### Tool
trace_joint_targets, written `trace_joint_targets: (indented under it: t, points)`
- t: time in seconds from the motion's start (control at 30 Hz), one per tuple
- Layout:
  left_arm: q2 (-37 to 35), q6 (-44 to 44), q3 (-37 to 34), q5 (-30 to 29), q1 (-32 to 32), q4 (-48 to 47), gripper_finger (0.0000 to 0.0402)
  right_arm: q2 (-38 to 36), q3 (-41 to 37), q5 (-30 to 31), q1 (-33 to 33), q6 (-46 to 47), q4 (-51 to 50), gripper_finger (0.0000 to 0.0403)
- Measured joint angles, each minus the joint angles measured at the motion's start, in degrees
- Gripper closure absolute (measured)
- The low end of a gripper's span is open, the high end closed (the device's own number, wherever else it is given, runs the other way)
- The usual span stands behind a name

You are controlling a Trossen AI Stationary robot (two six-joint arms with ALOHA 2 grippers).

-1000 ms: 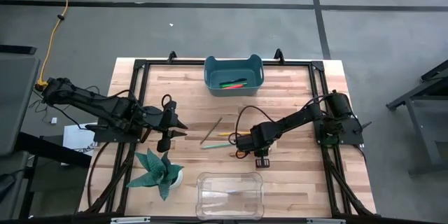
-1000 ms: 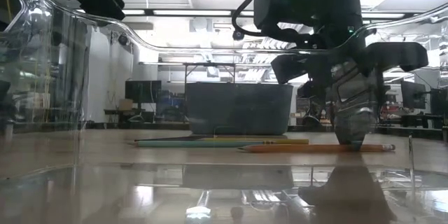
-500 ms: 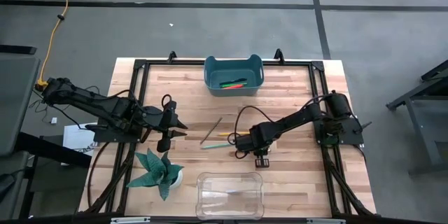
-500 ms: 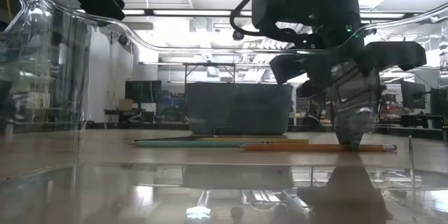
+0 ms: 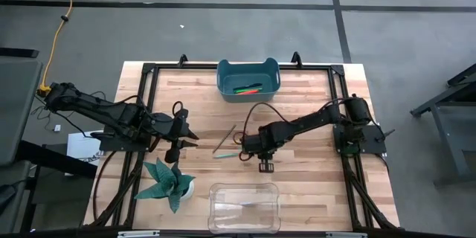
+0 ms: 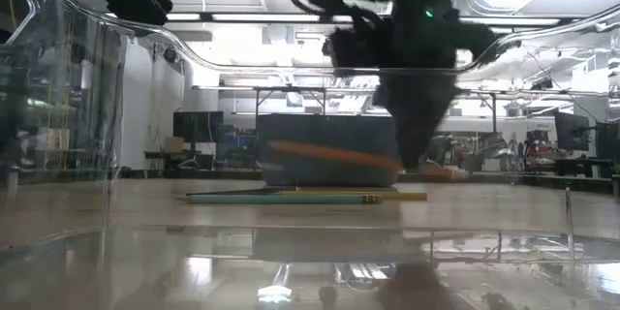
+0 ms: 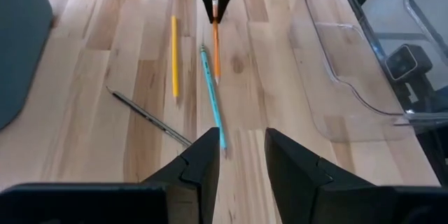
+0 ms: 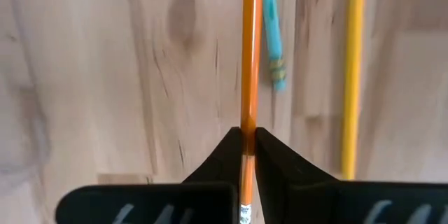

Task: Sort pens & pencils
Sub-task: Put the orange pencil into the transparent bin

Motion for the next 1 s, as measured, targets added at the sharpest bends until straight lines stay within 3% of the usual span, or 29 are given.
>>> trace_joint_targets:
  t: [0.6,1.0]
  points:
    - [0.0,-1.0,0.0,0.2,0.0,-4.1,0.0298,-0.2,18.4,0.3,6.3,-2.0,-14.8,0.0395]
    - [0.0,-2.9,0.0,0.1,0.0,-4.1,0.0298,-0.3,20.1,-0.3,12.6,0.0,-9.1,0.0395]
